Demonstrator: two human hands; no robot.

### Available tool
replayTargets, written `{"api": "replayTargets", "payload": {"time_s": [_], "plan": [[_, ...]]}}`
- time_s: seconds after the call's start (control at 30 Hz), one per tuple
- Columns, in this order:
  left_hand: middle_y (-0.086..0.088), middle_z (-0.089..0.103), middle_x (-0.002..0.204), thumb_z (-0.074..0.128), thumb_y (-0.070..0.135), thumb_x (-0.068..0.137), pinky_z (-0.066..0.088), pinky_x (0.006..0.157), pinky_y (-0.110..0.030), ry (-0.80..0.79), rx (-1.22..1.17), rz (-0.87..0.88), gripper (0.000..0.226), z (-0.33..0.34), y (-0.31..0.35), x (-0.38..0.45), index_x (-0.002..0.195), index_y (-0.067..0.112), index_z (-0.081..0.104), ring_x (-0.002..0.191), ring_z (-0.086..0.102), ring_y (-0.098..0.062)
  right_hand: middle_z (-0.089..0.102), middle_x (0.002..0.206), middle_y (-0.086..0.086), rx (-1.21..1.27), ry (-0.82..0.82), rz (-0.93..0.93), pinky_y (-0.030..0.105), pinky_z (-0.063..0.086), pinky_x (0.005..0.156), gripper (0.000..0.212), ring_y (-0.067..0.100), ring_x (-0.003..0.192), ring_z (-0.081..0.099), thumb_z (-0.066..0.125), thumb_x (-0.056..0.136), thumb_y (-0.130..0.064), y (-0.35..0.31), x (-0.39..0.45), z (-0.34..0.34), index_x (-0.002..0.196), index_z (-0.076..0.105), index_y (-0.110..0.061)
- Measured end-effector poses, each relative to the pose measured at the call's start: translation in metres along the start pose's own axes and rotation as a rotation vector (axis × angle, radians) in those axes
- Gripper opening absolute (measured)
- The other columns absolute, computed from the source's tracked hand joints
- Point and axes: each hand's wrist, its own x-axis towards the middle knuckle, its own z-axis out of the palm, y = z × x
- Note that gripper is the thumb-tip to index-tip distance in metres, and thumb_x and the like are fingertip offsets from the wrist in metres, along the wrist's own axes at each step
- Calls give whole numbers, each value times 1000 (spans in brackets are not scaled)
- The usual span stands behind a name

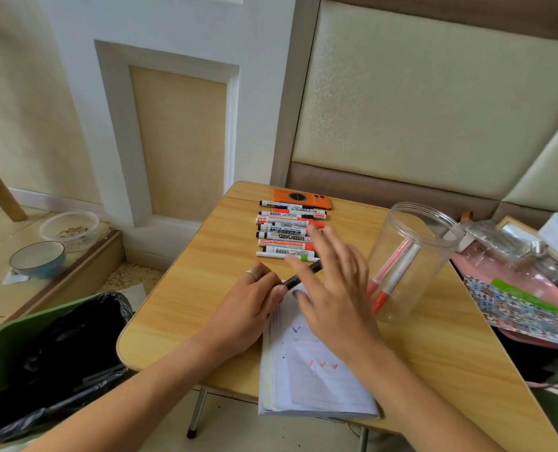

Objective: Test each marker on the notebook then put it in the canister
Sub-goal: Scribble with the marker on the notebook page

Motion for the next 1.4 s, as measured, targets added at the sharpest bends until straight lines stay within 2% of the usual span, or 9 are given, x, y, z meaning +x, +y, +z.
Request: {"api": "replayTargets", "payload": {"time_s": [0.1,0.17,0.23,0.4,0.6,0.8,0.93,1.07,1.4], "plan": [[8,48,86,30,42,108,39,76,-33,37,96,85,38,-2,4,2,87,21,53,80,44,-12,67,122,5,119,-68,-119,47,48,100,17,27,119,61,66,92,-19,1,-5,9,108,68,-14],[9,50,83,27,41,109,39,77,-37,37,135,109,38,-3,6,2,88,21,52,78,46,-15,63,98,0,176,-112,-100,39,53,75,12,23,90,61,57,98,-23,0,-6,9,105,64,-16],[10,52,84,29,42,108,40,80,-37,-11,72,87,35,-5,6,1,91,22,51,81,49,-16,60,93,-1,181,-126,-75,35,51,64,17,21,80,60,50,102,-27,-2,-7,8,109,63,-17],[15,52,80,35,42,104,40,72,-33,-79,-37,33,31,-4,0,1,93,21,54,80,48,-10,60,89,-4,247,-147,-31,25,38,62,21,16,76,58,49,105,-33,-3,-12,11,104,63,-17],[12,53,75,38,40,104,42,69,-36,-53,-65,28,31,-2,-4,2,89,19,55,75,49,-12,56,74,-5,170,-33,-2,29,39,46,26,18,62,59,47,104,-37,-8,-13,16,92,64,-20],[9,57,77,37,44,102,42,69,-36,-14,-38,35,35,-4,-5,3,91,18,58,76,51,-13,67,80,-6,255,-212,94,38,51,52,35,22,68,64,34,107,-55,-4,-12,12,116,59,-33],[13,55,82,40,39,101,40,72,-33,-26,5,1,26,-5,-2,2,92,22,57,85,50,-9,71,86,-7,275,-213,118,35,49,51,35,21,70,66,37,104,-56,-7,-12,11,112,56,-28],[17,55,91,54,25,98,40,74,-22,66,78,-61,7,-10,-2,7,97,27,60,93,49,-4,66,87,-4,284,-228,190,31,36,54,19,20,64,54,49,101,-40,-9,-12,7,108,49,-22],[5,56,100,67,21,92,47,82,-30,103,195,-291,18,0,-21,45,109,25,70,101,52,-18,52,77,-9,195,-270,233,16,8,47,8,11,58,32,54,95,-26,-14,-11,9,92,47,-22]]}}
